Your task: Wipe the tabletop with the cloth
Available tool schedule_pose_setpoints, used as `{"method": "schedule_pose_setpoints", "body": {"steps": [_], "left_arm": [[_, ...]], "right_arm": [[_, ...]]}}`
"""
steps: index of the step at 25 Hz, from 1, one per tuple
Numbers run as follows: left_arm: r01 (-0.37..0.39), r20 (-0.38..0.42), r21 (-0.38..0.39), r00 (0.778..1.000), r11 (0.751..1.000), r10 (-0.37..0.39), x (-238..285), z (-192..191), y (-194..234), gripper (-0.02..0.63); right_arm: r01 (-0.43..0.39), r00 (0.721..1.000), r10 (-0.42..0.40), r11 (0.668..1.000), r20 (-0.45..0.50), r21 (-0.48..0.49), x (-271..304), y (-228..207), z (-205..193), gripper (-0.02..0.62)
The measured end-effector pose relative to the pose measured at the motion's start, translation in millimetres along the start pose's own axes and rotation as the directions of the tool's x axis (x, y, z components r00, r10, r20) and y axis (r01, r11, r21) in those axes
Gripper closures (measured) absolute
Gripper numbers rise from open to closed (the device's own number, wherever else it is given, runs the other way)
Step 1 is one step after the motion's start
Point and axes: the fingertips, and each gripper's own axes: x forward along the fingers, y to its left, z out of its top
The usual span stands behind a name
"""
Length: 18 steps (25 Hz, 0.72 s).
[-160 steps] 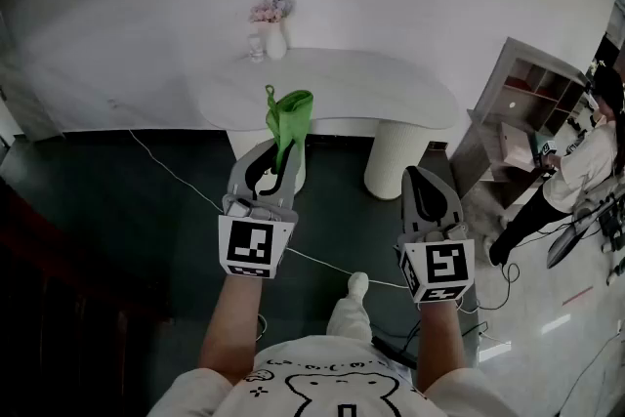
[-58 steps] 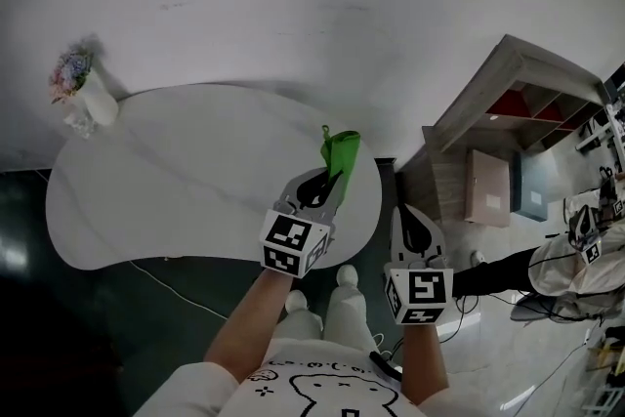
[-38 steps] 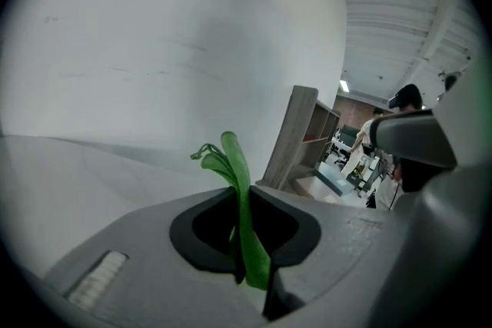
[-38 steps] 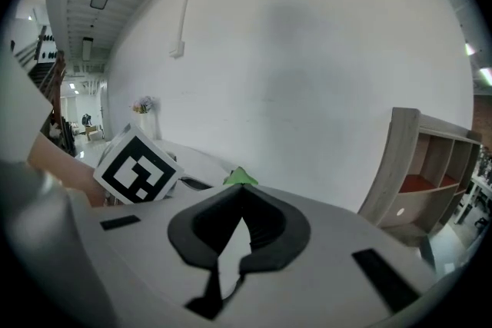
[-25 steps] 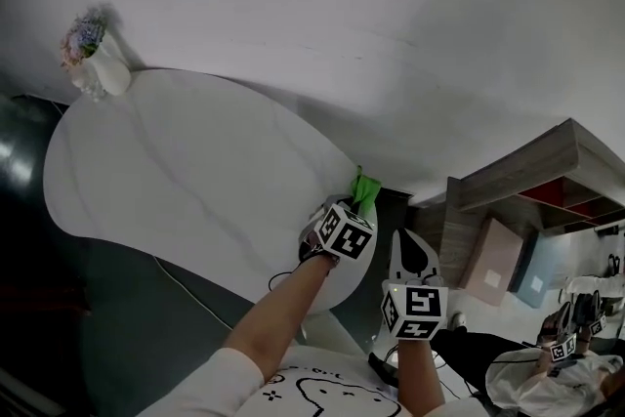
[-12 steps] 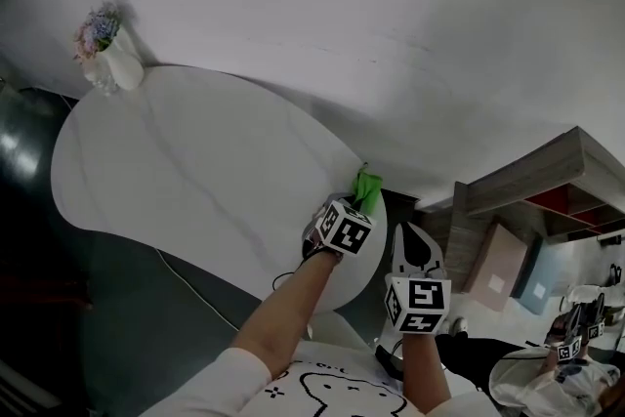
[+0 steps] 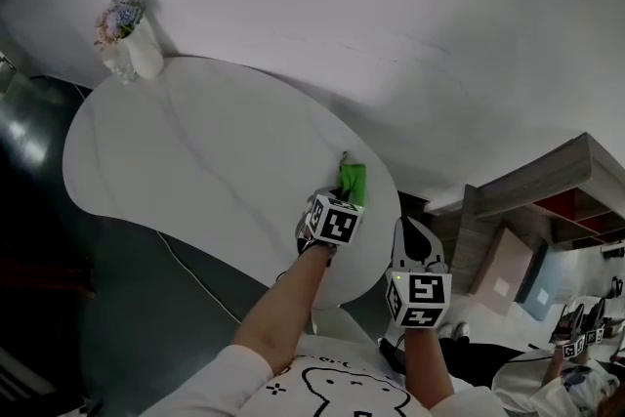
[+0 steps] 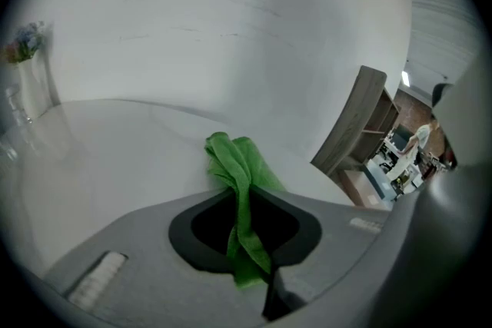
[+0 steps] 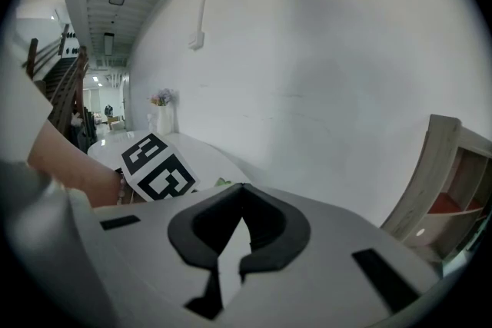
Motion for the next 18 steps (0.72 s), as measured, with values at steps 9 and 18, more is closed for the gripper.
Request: {"method": "schedule_pose_setpoints", "body": {"steps": [9,18], "left_arm": [[-0.059,0.004,-0.200,0.998,0.978,0.061,-33,-27,52,0.543],[-0.127,0.005,-0.252,0.991,0.960,0.132,-65,-58,81,0.541]], "right_arm": [[-0.063,0.998,0.063,0.997,0.015,-0.035,0,34,10,0.597],[-0.123,0.992,0.125,0.990,0.033,-0.068,-5,67,14,0.597]]}}
